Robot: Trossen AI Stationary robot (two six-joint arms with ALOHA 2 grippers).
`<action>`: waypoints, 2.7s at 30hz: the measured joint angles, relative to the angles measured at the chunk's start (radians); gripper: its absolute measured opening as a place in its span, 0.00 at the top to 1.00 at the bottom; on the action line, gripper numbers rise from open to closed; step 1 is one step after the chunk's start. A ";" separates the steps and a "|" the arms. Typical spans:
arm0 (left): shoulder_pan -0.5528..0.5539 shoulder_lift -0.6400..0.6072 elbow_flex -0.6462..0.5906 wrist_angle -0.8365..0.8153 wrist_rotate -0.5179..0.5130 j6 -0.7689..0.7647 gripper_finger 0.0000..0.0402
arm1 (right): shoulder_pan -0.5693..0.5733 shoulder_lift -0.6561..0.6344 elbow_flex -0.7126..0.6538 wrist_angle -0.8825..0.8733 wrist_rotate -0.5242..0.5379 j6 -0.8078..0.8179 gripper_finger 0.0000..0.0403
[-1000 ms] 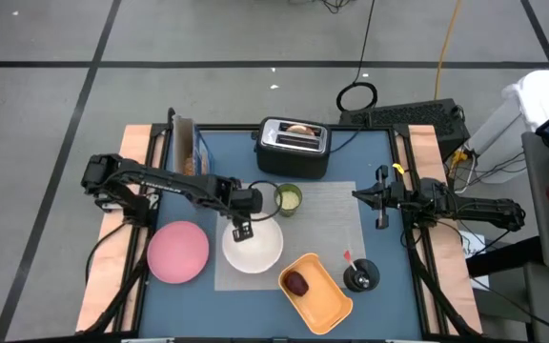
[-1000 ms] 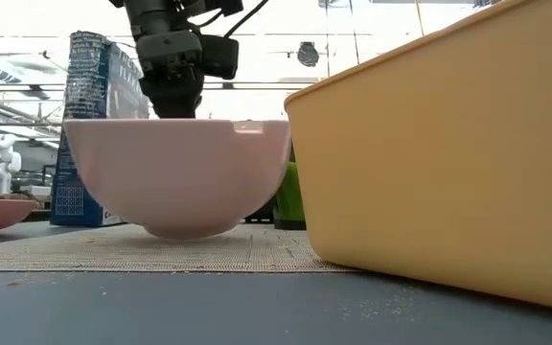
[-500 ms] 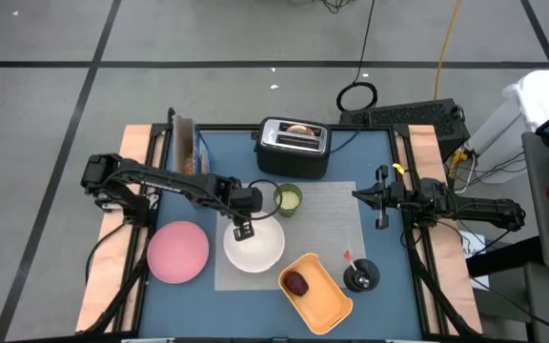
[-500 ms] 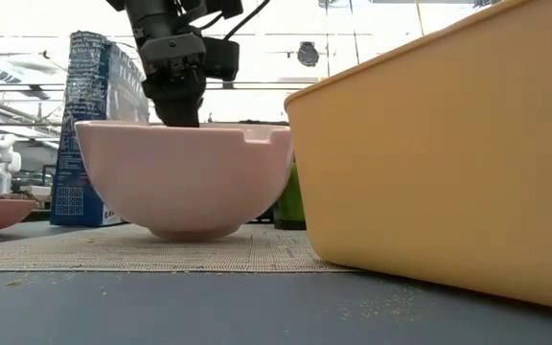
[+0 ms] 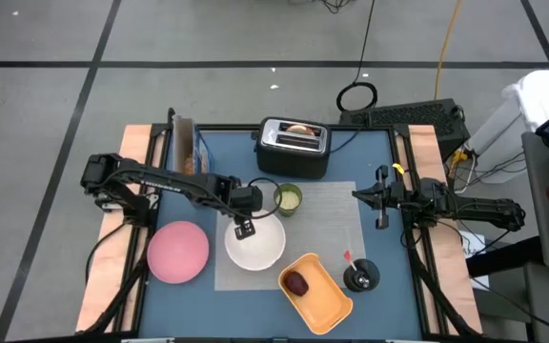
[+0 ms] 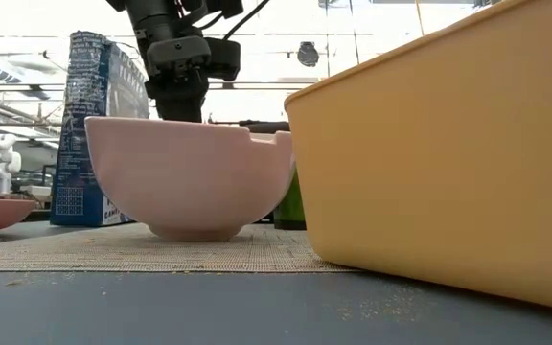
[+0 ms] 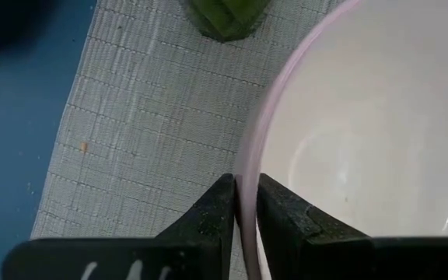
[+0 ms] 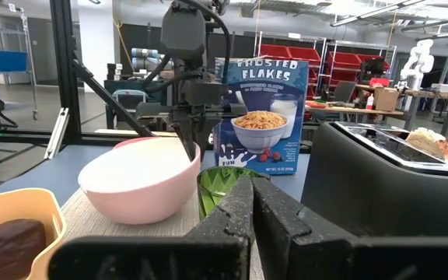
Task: Arrange a breakfast setting
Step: Put the white bowl on the gray table mat to the bottom left of the green cup, then pour the cereal into the white bowl
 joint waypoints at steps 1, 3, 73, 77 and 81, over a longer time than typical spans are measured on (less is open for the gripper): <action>0.001 0.000 0.000 0.000 0.000 0.000 0.85 | 0.000 0.000 0.000 0.000 0.000 0.000 1.00; 0.003 0.000 0.000 0.000 -0.001 0.000 0.85 | 0.000 0.000 0.000 0.000 0.000 0.000 1.00; -0.100 -0.039 0.674 -0.822 -0.301 -0.446 0.46 | 0.000 0.000 0.000 -0.003 0.000 0.000 1.00; -0.082 -0.070 0.674 -0.825 -0.314 -0.467 0.46 | 0.000 0.000 0.000 -0.003 0.000 0.000 1.00; -0.051 -0.108 0.674 -0.826 -0.318 -0.471 0.46 | 0.000 0.000 0.000 -0.002 0.000 0.000 1.00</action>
